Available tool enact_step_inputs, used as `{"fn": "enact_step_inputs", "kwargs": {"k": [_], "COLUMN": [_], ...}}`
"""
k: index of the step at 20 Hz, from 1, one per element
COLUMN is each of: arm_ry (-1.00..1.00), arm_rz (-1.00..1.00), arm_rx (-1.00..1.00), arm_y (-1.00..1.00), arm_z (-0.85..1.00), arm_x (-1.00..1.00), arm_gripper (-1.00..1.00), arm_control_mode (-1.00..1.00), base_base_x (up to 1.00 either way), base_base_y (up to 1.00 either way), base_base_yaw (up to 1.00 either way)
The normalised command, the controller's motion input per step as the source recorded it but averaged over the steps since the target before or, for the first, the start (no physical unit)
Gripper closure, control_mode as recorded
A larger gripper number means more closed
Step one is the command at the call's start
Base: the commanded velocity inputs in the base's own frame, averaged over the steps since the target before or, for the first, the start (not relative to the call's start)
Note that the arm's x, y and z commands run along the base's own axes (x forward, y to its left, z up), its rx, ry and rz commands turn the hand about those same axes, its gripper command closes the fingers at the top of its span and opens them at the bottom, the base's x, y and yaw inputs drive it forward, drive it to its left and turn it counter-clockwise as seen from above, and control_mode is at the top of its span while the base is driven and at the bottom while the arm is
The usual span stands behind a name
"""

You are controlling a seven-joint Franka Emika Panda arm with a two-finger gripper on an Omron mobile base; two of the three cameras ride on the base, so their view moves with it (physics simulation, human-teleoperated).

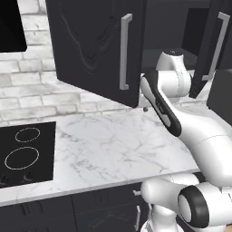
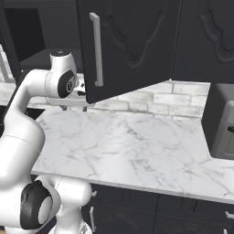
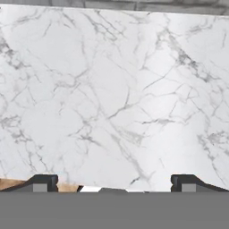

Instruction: Close all open cabinet doors.

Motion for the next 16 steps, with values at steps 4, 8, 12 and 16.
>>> {"fn": "enact_step_inputs", "kwargs": {"k": [4,8,12,16], "arm_ry": [0.00,0.00,0.00,0.00], "arm_rz": [0.00,0.00,0.00,0.00], "arm_rx": [0.00,0.00,0.00,0.00], "arm_y": [0.00,0.00,0.00,0.00], "arm_z": [0.00,0.00,0.00,0.00], "arm_x": [0.00,0.00,0.00,0.00], "arm_gripper": [-1.00,-1.00,-1.00,-1.00], "arm_control_mode": [1.00,1.00,1.00,1.00], "base_base_x": [0.34,0.36,0.28,0.05], "base_base_y": [-0.06,-0.04,-0.01,0.00], "base_base_yaw": [0.00,0.00,0.00,0.00]}}
